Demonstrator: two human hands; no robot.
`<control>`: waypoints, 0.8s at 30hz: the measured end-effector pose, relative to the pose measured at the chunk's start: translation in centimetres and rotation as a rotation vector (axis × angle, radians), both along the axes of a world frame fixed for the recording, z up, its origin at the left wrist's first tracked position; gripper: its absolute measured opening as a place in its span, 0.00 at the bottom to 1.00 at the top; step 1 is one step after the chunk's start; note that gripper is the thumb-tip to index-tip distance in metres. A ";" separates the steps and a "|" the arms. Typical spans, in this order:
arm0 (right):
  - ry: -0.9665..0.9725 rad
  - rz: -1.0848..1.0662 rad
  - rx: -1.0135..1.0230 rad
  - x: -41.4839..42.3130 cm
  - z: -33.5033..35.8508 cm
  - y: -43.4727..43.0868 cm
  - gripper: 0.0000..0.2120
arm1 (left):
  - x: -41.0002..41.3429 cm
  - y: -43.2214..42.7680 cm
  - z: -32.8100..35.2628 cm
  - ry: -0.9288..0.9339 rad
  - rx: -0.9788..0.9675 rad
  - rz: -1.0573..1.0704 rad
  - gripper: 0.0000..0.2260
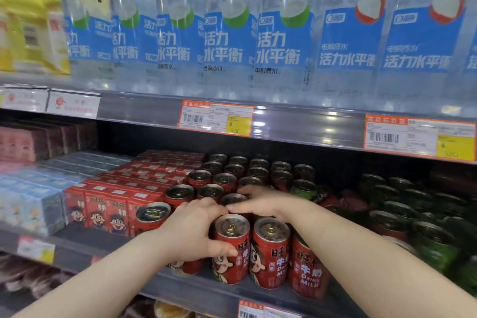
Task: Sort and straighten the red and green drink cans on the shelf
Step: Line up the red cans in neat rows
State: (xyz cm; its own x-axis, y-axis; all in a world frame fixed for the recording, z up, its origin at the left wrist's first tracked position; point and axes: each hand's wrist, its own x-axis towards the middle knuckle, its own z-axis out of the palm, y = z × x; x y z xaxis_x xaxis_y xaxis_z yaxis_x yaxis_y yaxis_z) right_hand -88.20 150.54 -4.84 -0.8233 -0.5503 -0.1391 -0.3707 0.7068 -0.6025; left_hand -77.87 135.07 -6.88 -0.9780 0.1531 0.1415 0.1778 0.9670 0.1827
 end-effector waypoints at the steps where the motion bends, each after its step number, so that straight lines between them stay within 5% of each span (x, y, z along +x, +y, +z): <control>1: 0.003 -0.002 -0.019 -0.2 0.2 0.5 0.31 | 0.1 0.1 0.1 -0.004 0.011 0.001 0.37; 5: 0.190 -0.158 -0.077 -2.3 1.6 4.6 0.19 | -0.1 1.6 1.0 -0.001 0.080 -0.016 0.50; 7: 0.326 -0.261 0.037 -3.6 2.2 7.4 0.18 | -0.5 3.1 1.5 -0.002 0.055 -0.031 0.46; 13: 0.218 -0.247 0.230 -5.6 1.1 9.9 0.37 | -1.9 6.4 1.5 -0.198 -0.098 -0.164 0.37; 18: 0.270 -0.262 0.347 -6.3 -0.3 9.0 0.36 | -2.5 6.4 0.7 -0.243 -0.156 -0.173 0.37; 24: 0.184 -0.118 0.433 -4.5 1.8 11.5 0.47 | -2.4 6.3 0.7 -0.221 -0.175 -0.160 0.37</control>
State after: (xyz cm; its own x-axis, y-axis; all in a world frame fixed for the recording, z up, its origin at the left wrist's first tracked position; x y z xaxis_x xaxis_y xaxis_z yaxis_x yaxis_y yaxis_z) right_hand -92.68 162.03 -3.08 -0.9091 -0.3750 -0.1812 -0.3453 0.9219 -0.1755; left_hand -80.25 141.42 -6.14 -0.9436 0.3110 -0.1135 0.3050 0.9500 0.0675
